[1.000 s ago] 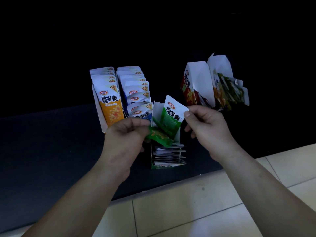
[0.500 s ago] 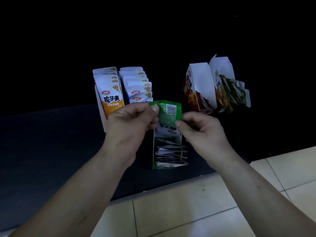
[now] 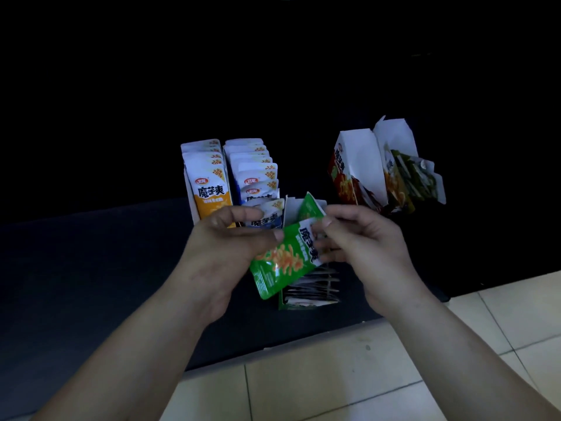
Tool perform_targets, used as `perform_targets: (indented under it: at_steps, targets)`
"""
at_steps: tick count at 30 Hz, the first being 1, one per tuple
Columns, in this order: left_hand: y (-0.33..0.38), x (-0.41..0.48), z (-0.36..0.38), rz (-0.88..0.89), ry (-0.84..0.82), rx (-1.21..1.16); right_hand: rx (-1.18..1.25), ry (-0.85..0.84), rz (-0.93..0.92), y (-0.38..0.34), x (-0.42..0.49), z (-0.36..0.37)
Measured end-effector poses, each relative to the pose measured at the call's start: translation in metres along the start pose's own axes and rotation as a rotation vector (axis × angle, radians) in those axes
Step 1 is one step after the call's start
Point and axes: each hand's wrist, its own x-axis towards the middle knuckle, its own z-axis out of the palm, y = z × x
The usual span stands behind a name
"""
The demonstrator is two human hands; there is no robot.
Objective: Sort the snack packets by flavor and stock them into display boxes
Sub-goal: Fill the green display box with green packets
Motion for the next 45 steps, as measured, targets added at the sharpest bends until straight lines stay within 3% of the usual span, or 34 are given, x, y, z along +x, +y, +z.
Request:
perform_targets:
  at_steps: [7,11,17,22,26,30,33,39,42,45]
  targets:
    - [-0.006,0.011,-0.009,0.181,0.034,-0.085,0.012,0.089,-0.063,0.009,0.005,-0.004]
    - [-0.010,0.017,0.008,0.283,-0.009,-0.073,0.004,0.012,-0.095,0.004,0.010,-0.002]
    - [-0.025,0.030,0.033,0.429,0.064,0.067,0.060,-0.087,-0.138,0.003,0.008,-0.007]
    - [-0.025,0.039,0.035,0.494,0.091,0.093,-0.015,0.095,-0.217,-0.003,0.016,-0.012]
    - [-0.026,0.035,0.036,0.507,0.095,0.058,0.097,-0.057,-0.149,-0.015,0.013,-0.014]
    - [-0.025,0.035,0.036,0.569,0.103,0.069,0.004,0.032,-0.247,-0.007,0.013,-0.003]
    - [-0.034,0.028,0.029,0.599,0.078,0.225,-0.023,0.059,-0.325,-0.007,0.015,-0.001]
    - [-0.032,0.020,0.025,0.862,0.162,0.382,-0.088,-0.001,-0.528,-0.016,0.007,0.003]
    - [-0.025,0.022,0.026,0.863,0.142,0.353,-0.097,-0.017,-0.585,-0.026,0.004,0.002]
    - [-0.028,0.024,0.027,0.711,0.023,0.325,-0.134,-0.029,-0.602,-0.025,0.008,-0.001]
